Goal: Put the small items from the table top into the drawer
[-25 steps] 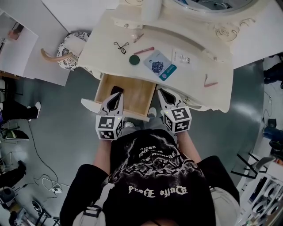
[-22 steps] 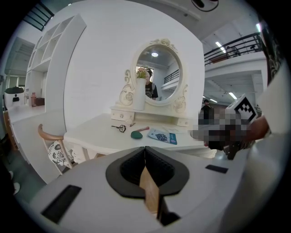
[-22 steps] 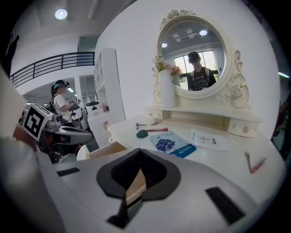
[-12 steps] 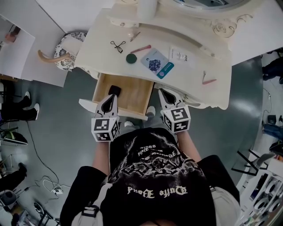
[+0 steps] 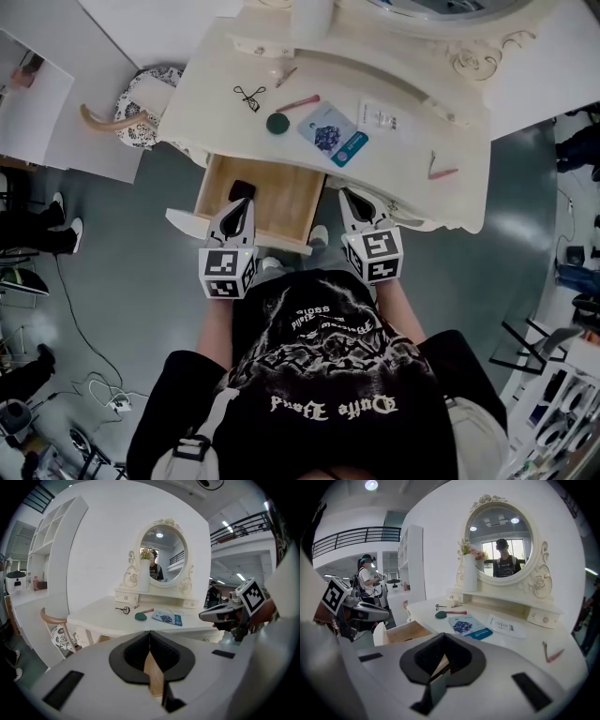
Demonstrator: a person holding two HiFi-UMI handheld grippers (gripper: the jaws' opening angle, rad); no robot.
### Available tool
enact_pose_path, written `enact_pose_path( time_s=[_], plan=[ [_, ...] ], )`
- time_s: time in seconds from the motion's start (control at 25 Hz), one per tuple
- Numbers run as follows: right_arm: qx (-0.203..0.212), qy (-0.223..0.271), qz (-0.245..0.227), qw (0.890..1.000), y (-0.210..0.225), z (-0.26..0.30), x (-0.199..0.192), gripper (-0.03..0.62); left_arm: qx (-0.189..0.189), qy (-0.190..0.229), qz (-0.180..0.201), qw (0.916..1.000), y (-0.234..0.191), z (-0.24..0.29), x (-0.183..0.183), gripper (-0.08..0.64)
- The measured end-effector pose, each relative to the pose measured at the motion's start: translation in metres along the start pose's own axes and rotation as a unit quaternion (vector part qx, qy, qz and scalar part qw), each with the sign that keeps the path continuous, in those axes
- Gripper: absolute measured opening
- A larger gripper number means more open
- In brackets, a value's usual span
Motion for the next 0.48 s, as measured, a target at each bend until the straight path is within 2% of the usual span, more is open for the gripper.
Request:
enact_pose_path(
  time_s=[0.24, 0.48],
  plan=[
    [0.0, -0.005, -0.003, 1.0, -0.004, 0.0013, -0.0039, 0.009, -0.001, -0.005, 0.003, 1.0, -0.0032, -0.0002, -0.0029, 0.015],
    [0.0, -0.01, -0.026, 1.0, -0.009, 0.0008, -0.0022, 0.009, -0.003, -0.003, 0.001, 1.0, -0.0042, 0.0009, -0.003, 0.015]
  ],
)
Point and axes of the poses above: the fingertips, and each gripper's own axes: z forward along the fingers, y to its right, x out of its top, the point moved 1 cm from there along -z, backward along the fingers, and after that the axes turned 12 degrees about -z, right-handed, at the moved point
